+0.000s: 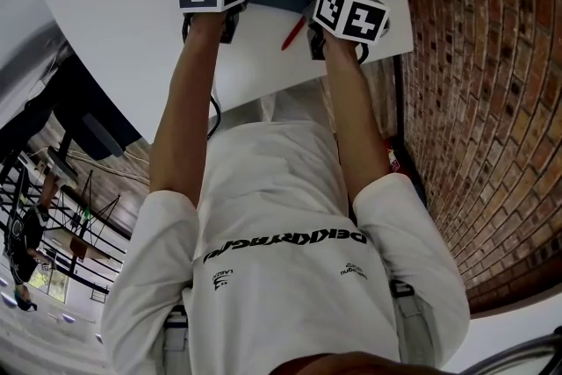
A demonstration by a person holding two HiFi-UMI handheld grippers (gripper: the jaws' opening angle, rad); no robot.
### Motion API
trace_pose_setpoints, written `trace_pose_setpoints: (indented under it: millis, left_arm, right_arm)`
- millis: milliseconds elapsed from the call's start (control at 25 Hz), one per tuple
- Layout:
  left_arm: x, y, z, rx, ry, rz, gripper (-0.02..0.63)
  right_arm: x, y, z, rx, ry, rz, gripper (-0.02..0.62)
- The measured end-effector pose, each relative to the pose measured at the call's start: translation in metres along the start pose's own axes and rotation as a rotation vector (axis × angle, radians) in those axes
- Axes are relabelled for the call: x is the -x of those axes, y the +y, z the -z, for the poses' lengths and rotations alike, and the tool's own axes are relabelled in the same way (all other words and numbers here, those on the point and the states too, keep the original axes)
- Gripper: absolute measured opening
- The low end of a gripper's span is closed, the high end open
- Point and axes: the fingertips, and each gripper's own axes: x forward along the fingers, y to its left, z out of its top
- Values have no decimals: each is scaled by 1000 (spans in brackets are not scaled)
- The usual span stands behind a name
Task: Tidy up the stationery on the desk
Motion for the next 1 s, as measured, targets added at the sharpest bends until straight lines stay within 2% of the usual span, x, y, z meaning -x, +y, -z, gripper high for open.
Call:
trace_pose_setpoints:
  millis: [520,1000]
  left_arm:
    - [24,15,24,72,-8,-44,104]
    - [63,42,66,212,-35,-137,104]
  right_arm:
    - [-1,25,10,82,50,-48,78]
    - [-5,69,34,187,126,-127,75]
